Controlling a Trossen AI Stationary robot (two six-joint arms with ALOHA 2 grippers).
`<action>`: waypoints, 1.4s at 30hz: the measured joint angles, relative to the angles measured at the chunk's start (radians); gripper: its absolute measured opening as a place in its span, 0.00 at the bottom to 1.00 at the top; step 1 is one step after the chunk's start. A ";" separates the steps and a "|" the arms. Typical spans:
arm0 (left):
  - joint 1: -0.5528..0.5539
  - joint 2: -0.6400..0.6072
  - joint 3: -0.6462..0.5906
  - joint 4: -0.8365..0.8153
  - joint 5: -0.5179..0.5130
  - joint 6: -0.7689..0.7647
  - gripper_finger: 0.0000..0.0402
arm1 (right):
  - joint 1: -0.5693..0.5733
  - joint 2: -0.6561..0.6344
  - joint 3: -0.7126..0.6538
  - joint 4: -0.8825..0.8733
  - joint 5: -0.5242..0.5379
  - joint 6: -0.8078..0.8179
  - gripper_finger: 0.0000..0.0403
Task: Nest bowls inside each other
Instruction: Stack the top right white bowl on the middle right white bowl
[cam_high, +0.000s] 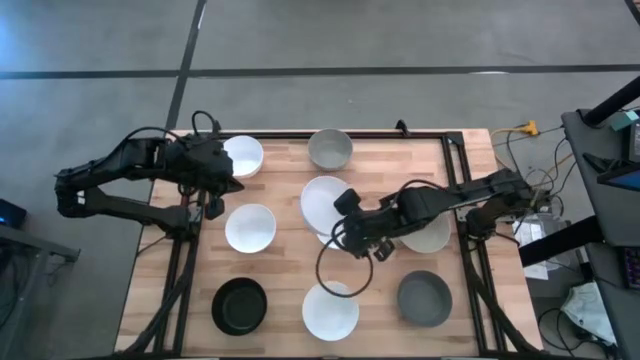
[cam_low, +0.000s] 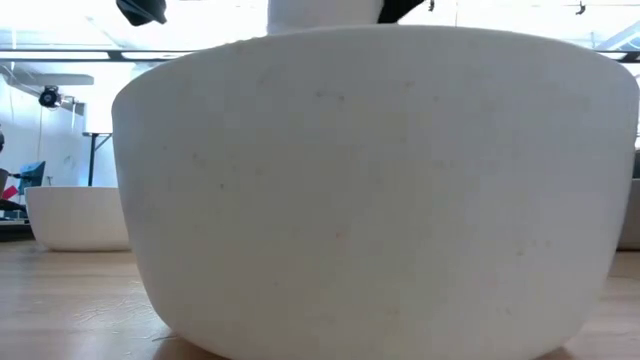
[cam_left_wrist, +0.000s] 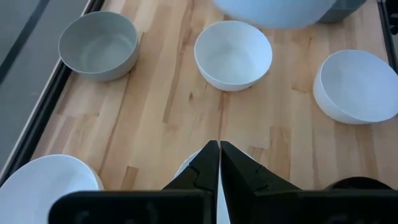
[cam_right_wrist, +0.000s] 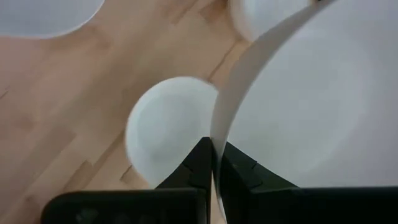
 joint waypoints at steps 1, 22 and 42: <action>0.000 -0.002 0.000 0.000 0.000 0.005 0.00 | -0.003 0.018 0.016 -0.029 -0.009 -0.004 0.03; 0.001 -0.003 -0.120 0.010 -0.013 0.018 0.00 | -0.021 0.096 -0.150 -0.029 -0.041 0.146 0.03; 0.001 -0.034 -0.145 0.063 -0.016 -0.006 0.00 | -0.054 0.165 -0.225 0.088 -0.051 0.172 0.03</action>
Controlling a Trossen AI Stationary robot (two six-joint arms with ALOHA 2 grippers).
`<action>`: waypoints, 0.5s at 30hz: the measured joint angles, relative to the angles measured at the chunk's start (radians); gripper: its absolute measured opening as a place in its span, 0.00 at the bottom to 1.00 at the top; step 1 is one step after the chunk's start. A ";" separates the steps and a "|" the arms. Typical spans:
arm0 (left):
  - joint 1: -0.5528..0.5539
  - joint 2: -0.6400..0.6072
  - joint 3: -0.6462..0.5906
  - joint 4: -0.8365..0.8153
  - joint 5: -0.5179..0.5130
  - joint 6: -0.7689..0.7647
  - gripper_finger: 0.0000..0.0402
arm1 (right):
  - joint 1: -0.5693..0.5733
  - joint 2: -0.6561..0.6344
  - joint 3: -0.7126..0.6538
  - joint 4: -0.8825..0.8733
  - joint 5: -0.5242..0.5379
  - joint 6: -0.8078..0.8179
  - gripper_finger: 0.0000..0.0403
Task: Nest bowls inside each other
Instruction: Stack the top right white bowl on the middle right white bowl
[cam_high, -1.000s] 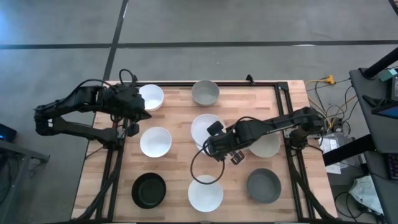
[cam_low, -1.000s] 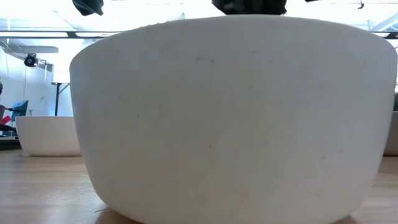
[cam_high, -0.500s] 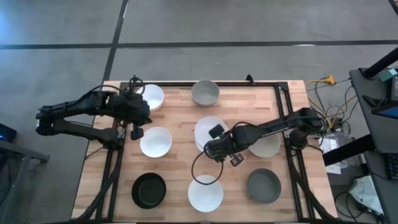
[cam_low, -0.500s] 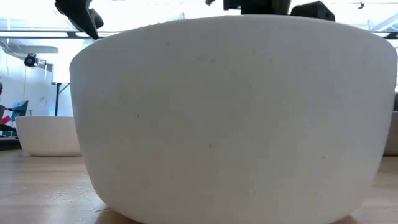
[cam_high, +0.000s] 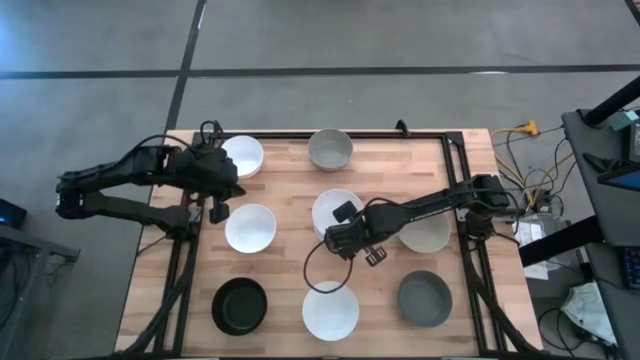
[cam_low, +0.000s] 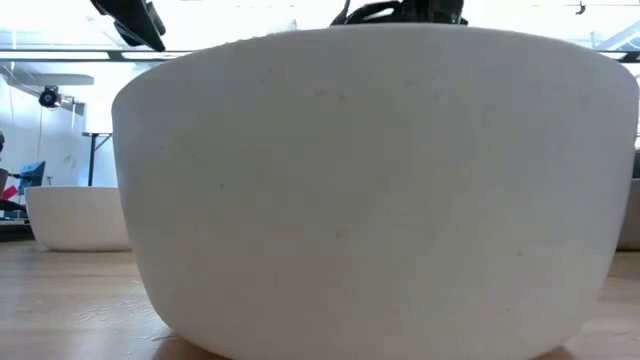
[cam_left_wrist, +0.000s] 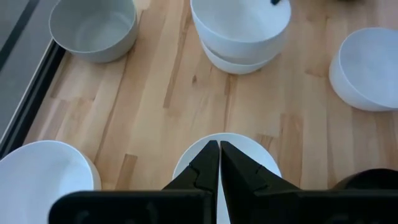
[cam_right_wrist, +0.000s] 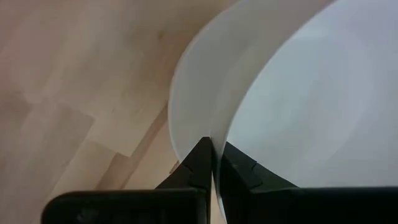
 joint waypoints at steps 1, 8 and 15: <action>-0.001 -0.001 0.000 0.000 0.000 0.001 0.00 | -0.002 0.008 0.000 0.001 -0.011 0.000 0.03; 0.000 -0.018 0.001 0.000 0.000 0.001 0.00 | -0.005 0.048 -0.001 0.003 -0.056 0.000 0.03; 0.000 -0.035 0.001 0.000 0.000 0.000 0.00 | -0.006 0.068 -0.001 0.009 -0.055 0.027 0.03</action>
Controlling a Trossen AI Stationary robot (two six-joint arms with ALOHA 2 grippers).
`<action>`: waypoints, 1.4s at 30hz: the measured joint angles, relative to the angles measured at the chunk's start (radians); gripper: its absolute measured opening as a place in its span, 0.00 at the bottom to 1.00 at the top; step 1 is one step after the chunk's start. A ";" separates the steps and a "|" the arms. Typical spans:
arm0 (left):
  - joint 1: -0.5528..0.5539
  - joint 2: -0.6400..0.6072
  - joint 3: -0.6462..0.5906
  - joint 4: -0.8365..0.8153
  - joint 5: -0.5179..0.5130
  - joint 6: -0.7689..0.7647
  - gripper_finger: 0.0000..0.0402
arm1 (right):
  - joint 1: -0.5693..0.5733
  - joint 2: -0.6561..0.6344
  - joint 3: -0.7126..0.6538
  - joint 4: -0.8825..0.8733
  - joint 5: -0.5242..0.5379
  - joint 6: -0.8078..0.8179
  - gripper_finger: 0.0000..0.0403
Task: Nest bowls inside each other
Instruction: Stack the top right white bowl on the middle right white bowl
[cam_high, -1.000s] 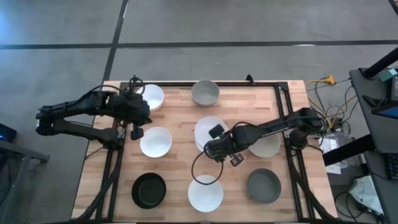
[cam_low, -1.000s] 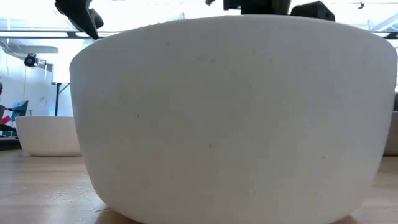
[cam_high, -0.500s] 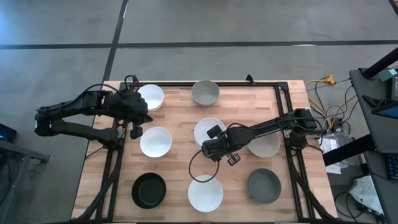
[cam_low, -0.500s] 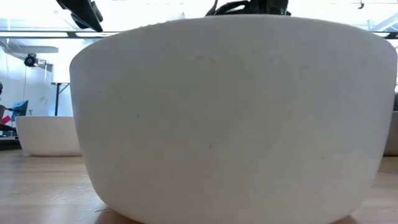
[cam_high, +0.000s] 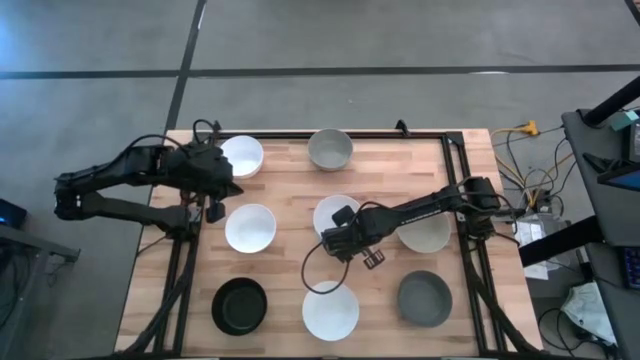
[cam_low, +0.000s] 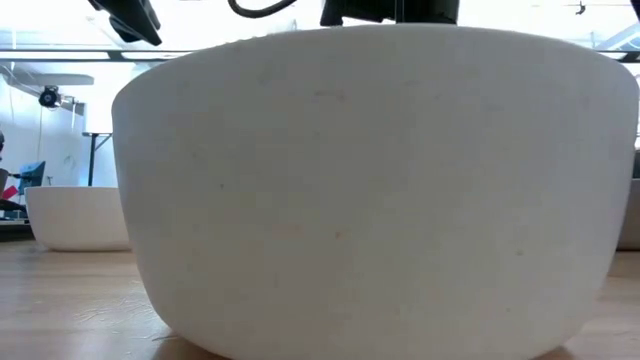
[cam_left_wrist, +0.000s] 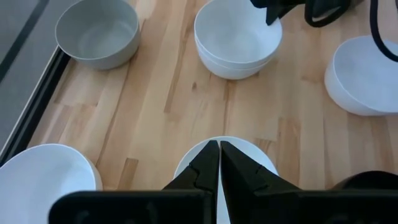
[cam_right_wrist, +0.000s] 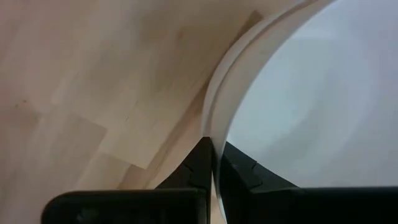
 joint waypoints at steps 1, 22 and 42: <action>0.000 -0.003 0.000 0.000 0.000 0.000 0.00 | 0.000 0.001 0.000 0.002 0.000 0.014 0.03; 0.000 -0.010 0.000 0.000 0.004 -0.001 0.00 | -0.005 -0.064 0.001 0.059 -0.104 0.104 0.03; 0.000 -0.017 0.000 0.000 0.003 -0.002 0.00 | -0.009 -0.075 -0.003 0.067 -0.152 0.182 0.03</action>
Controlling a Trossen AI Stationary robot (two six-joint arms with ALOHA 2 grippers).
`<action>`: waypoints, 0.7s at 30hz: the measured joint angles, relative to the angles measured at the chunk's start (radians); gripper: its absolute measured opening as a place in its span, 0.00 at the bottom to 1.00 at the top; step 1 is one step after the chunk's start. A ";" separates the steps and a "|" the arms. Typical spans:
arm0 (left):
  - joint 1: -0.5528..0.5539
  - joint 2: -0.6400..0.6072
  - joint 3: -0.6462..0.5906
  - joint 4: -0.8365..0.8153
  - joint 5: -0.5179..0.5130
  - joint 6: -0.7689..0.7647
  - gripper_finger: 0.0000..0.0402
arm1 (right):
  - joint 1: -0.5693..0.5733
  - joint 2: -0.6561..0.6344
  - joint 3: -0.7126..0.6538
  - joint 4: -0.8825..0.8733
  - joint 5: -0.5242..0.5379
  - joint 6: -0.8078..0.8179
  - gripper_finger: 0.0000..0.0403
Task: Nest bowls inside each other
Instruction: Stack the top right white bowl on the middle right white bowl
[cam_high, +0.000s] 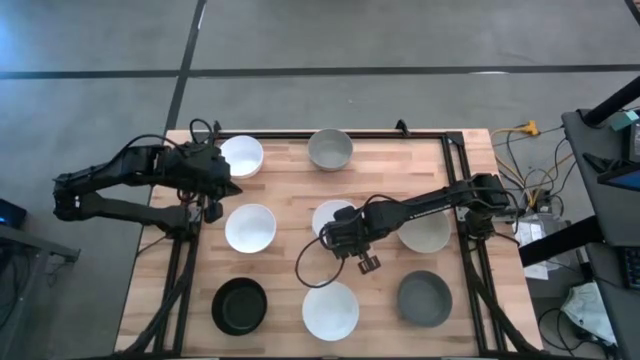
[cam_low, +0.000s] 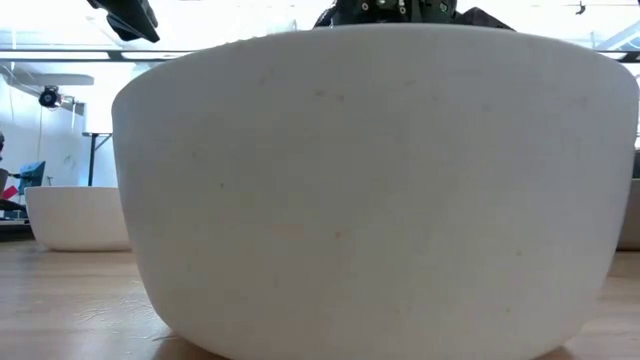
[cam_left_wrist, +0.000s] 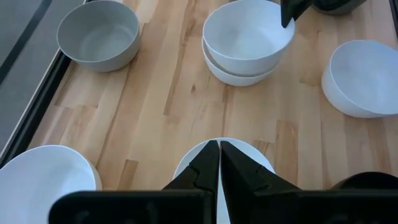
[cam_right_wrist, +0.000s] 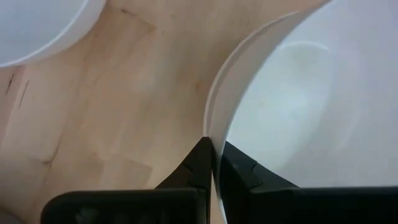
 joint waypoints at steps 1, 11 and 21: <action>0.000 0.000 0.000 0.000 0.000 0.000 0.00 | 0.000 0.000 0.000 0.000 0.000 0.001 0.03; 0.000 -0.007 0.000 0.000 -0.002 0.000 0.00 | -0.005 0.000 0.000 0.000 -0.002 0.066 0.18; 0.000 -0.006 0.000 0.000 -0.003 0.000 0.00 | -0.005 0.000 0.038 -0.027 0.000 0.069 0.27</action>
